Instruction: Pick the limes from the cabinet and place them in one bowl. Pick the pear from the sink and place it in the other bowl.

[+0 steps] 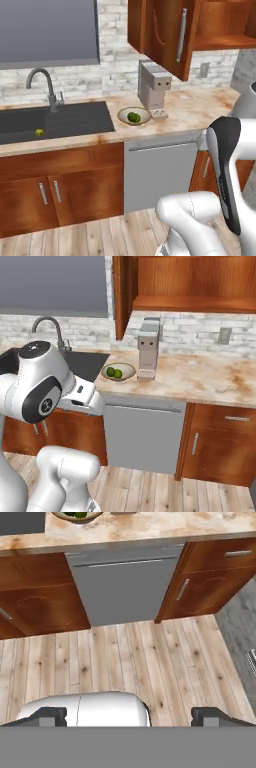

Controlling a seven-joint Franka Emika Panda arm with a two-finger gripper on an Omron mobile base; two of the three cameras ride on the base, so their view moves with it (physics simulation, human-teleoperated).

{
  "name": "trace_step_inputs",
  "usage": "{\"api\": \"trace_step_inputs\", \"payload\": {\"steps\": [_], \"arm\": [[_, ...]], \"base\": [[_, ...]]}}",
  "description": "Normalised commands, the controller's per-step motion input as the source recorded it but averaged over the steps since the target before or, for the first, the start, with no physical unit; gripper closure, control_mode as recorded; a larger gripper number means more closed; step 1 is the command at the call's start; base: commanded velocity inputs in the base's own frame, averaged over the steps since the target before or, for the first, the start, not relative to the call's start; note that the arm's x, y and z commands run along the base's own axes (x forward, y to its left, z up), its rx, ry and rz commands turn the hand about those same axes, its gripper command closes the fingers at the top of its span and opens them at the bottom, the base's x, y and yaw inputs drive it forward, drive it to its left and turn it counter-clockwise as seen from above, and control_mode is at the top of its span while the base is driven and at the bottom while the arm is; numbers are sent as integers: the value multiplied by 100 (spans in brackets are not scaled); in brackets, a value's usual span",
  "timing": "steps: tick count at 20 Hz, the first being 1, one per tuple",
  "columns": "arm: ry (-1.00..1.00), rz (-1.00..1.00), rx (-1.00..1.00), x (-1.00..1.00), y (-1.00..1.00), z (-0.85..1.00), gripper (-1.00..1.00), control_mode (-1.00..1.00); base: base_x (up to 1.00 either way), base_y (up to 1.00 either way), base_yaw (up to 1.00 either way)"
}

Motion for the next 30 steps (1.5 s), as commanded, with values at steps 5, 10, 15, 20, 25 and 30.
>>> {"api": "trace_step_inputs", "payload": {"steps": [5, 10, 15, 20, 25, 30], "arm": [[0, 0, 0, 0, 0, 0, -100, 100], [0, 0, 0, 0, 0, 0, -100, 100], [0, 0, 0, 0, 0, 0, -100, 100], [0, 0, 0, 0, 0, 0, -100, 100], [0, 0, 0, 0, 0, 0, -100, 100], [0, 0, 0, 0, 0, 0, -100, 100]], "base": [[1, 100, -7], [22, 100, -8], [45, 100, -10], [67, 100, -7], [59, 80, 0], [20, 56, 2]]}}
